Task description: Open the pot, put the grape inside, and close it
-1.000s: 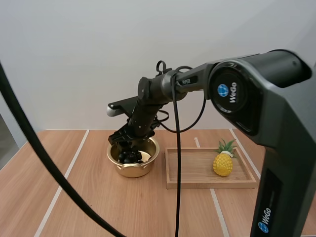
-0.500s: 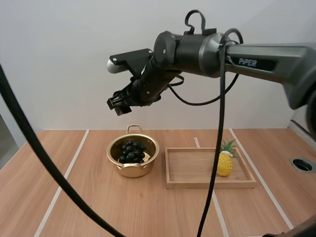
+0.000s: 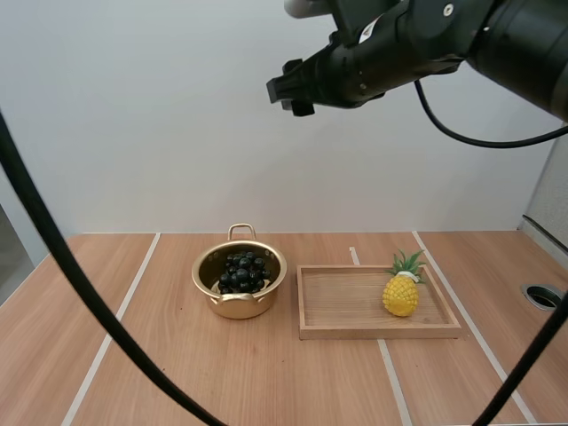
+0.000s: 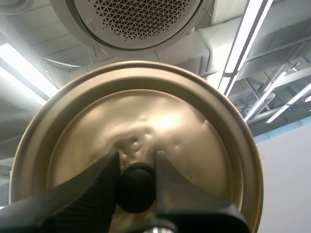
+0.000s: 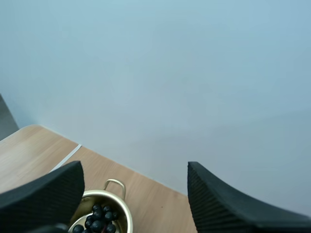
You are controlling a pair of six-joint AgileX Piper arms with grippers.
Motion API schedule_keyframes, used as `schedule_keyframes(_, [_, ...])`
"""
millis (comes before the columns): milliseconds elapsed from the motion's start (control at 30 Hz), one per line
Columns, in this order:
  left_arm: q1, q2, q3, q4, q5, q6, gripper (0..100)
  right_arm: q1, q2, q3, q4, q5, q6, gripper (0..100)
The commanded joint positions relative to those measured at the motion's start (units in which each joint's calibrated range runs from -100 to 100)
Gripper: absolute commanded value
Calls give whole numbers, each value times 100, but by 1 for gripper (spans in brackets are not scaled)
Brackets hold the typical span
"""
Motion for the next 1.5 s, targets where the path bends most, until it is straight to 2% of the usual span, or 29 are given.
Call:
schedule_keyframes(0, [-18,5,-23,44,-166,-57,0,-178,-412,5,-95,-281,40,100])
schedule_keyframes(267, [-18,5,-23,44,-149,-57,0,-687,-810,-586,-214,220,232,100])
schedule_keyframes(467, [-18,5,-23,44,-149,-57,0,-805,-887,-1021,-318,755,262,100])
schedule_keyframes(500, [-18,5,-23,44,-149,-57,0,-805,-916,-1052,-349,774,262,95])
schedule_keyframes(533, [-18,5,-23,44,-149,-57,0,-805,-933,-1077,-391,811,272,73])
schedule_keyframes(567, [-18,5,-23,44,-149,-57,0,-805,-968,-1128,-428,857,272,45])
schedule_keyframes(600, [-18,5,-23,44,-149,-57,0,-805,-995,-1154,-428,880,272,12])
schedule_keyframes(633, [-18,5,-23,44,-149,-57,0,-805,-1030,-1174,-428,915,272,0])
schedule_keyframes(733, [-18,31,-23,44,54,-81,0,-827,-1155,-1258,-428,934,310,0])
schedule_keyframes(1033, [-18,718,212,21,2674,-183,0,-835,-1451,-1726,-459,865,320,0])
schedule_keyframes(1467, [-18,991,2411,3,2762,-77,0,-835,-1526,-1957,-525,972,320,0])
